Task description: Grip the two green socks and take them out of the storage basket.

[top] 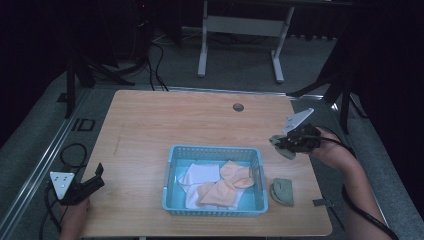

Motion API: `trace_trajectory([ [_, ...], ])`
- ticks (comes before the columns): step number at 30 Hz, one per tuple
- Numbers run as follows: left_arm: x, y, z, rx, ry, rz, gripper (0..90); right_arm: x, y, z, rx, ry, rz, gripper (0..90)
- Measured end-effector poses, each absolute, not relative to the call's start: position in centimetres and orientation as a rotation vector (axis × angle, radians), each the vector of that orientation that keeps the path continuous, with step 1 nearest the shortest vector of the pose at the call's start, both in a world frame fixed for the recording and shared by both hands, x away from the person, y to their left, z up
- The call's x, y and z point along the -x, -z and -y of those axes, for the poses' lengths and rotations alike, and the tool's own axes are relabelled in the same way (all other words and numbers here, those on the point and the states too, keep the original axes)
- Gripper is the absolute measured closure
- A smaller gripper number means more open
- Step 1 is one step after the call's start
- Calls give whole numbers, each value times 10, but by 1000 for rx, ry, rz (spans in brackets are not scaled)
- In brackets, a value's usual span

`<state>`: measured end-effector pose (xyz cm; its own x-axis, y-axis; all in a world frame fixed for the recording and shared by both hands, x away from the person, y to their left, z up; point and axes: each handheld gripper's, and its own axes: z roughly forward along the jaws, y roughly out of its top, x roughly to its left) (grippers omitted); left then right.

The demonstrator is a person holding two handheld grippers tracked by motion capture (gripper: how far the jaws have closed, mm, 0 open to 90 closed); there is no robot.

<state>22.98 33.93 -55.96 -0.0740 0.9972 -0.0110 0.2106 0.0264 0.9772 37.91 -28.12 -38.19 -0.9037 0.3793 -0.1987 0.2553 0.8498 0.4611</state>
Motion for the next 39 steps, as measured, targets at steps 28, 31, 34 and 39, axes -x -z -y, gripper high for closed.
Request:
trace_trajectory([
  [28, -229, 560, -340, -1316, -1136, -1425, 5, -400, 525, 284, -754, -643, -2814, 812],
  [31, -230, 560, -340, -1316, -1136, -1426, 5, -399, 525, 285, -762, -657, -2819, 792],
  [34, -230, 560, -340, -1316, -1137, -1426, 5, -397, 520, 283, -727, -620, -2835, 688],
  [39, -230, 560, -340, -1316, -1137, -1427, 5, -391, 504, 284, -667, -646, -2823, 548],
])
